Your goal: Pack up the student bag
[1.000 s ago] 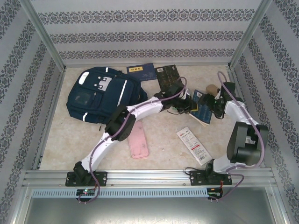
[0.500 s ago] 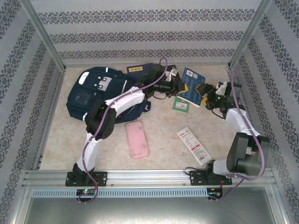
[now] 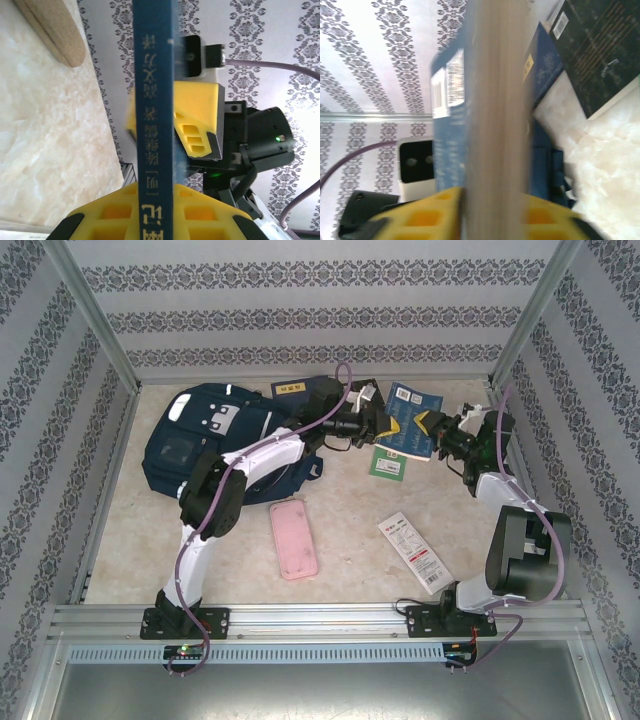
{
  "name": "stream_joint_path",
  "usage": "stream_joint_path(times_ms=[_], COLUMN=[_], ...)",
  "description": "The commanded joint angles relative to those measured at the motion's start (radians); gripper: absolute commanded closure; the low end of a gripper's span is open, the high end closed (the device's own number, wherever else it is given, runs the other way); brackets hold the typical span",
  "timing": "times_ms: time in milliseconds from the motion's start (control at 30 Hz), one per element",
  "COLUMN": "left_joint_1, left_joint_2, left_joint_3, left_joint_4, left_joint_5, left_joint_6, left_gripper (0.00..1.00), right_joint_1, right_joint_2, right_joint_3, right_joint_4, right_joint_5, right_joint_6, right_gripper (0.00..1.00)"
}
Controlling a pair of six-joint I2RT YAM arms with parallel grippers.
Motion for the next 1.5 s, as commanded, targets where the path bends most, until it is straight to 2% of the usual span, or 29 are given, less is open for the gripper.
stream_joint_path(times_ms=[0, 100, 167, 200, 333, 467, 667, 733, 1000, 1200, 1300, 1367, 1433, 1467], left_joint_1=[0.021, 0.050, 0.078, 0.097, 0.166, 0.211, 0.230, 0.229, 0.223, 0.212, 0.202, 0.201, 0.200, 0.200], left_joint_2=[-0.079, -0.100, -0.119, -0.128, -0.159, -0.169, -0.127, -0.100, -0.017, 0.017, 0.034, 0.033, 0.020, 0.012], left_joint_3=[0.006, 0.015, 0.039, 0.054, 0.118, 0.140, 0.128, 0.128, 0.110, 0.103, 0.112, 0.107, 0.101, 0.101], left_joint_4=[-0.091, -0.270, -0.452, -0.548, -0.873, -1.068, -1.172, -1.191, -1.207, -1.205, -1.217, -1.215, -1.210, -1.213], left_joint_5=[0.022, -0.005, -0.072, -0.110, -0.302, -0.601, -0.910, -0.967, -1.077, -1.063, -1.106, -1.104, -1.097, -1.102], left_joint_6=[0.131, 0.263, 0.384, 0.446, 0.693, 0.886, 1.026, 1.045, 1.064, 1.066, 1.074, 1.076, 1.073, 1.068], left_gripper=[0.95, 0.76, 0.63, 0.60, 0.57, 0.56, 0.56, 0.55, 0.53, 0.51, 0.58, 0.70, 0.96, 1.00], right_joint_1=[0.005, 0.003, 0.006, 0.009, 0.028, 0.058, 0.111, 0.127, 0.149, 0.154, 0.163, 0.170, 0.176, 0.178], right_joint_2=[-0.015, -0.024, -0.024, -0.025, -0.046, -0.055, -0.032, -0.023, -0.015, -0.011, -0.011, -0.009, -0.007, -0.008], right_joint_3=[-0.007, -0.011, -0.015, -0.016, -0.007, -0.004, -0.002, 0.000, 0.000, -0.009, -0.012, -0.009, -0.008, -0.009], right_joint_4=[0.036, 0.005, 0.000, -0.005, -0.089, -0.132, -0.129, -0.129, -0.126, -0.126, -0.123, -0.122, -0.119, -0.119], right_joint_5=[-0.017, -0.003, 0.000, 0.003, 0.027, 0.054, 0.072, 0.077, 0.079, 0.081, 0.084, 0.086, 0.088, 0.089], right_joint_6=[-0.001, -0.029, -0.037, -0.045, -0.119, -0.161, -0.170, -0.170, -0.169, -0.170, -0.166, -0.168, -0.166, -0.166], right_gripper=[1.00, 1.00, 1.00, 1.00, 1.00, 1.00, 1.00, 1.00, 1.00, 1.00, 1.00, 1.00, 1.00, 1.00])
